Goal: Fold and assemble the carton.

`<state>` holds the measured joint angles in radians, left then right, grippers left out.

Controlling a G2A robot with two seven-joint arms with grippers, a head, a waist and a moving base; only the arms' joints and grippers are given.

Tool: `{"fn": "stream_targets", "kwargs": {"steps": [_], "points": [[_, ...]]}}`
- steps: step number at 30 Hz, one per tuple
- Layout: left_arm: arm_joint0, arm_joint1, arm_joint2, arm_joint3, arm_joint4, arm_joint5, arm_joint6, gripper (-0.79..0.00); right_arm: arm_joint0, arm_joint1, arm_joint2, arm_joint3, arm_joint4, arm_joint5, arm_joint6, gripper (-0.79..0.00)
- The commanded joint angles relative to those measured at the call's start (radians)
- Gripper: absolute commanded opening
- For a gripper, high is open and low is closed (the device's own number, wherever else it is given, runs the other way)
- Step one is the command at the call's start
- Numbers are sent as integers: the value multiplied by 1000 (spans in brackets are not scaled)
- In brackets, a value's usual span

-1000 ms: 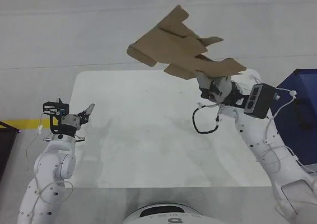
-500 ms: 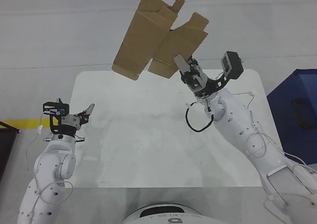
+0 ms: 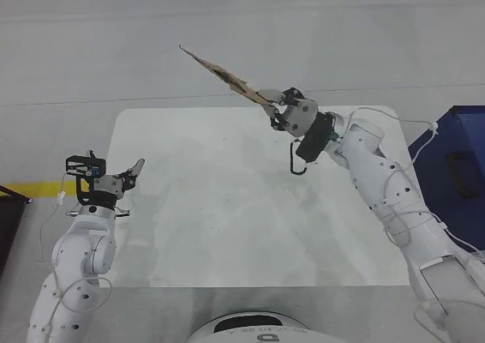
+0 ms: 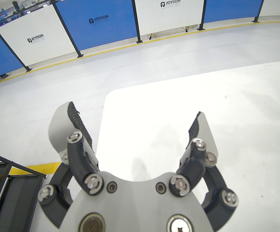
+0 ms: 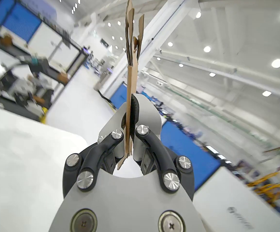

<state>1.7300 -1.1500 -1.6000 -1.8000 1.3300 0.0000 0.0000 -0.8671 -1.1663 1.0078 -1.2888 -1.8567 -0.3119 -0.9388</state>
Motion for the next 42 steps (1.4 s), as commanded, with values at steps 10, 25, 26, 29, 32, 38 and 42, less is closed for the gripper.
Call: {"fn": "stream_targets", "kwargs": {"steps": [10, 25, 26, 29, 32, 38, 42], "points": [[0, 0, 0, 0, 0, 0, 0, 0, -174, 49, 64, -309, -813, 373, 549, -785], [0, 0, 0, 0, 0, 0, 0, 0, -246, 42, 14, -386, -1119, 294, 758, -785], [0, 0, 0, 0, 0, 0, 0, 0, -247, 41, 14, -382, -1108, 299, 750, -785], [0, 0, 0, 0, 0, 0, 0, 0, -259, 38, 23, -383, -1017, 329, 705, -785], [0, 0, 0, 0, 0, 0, 0, 0, -270, 35, 56, -375, -745, 359, 536, -785], [0, 0, 0, 0, 0, 0, 0, 0, -207, 24, 118, -176, -59, 129, 40, -785], [0, 0, 0, 0, 0, 0, 0, 0, -140, 7, 95, -5, 188, -66, -164, -785]]}}
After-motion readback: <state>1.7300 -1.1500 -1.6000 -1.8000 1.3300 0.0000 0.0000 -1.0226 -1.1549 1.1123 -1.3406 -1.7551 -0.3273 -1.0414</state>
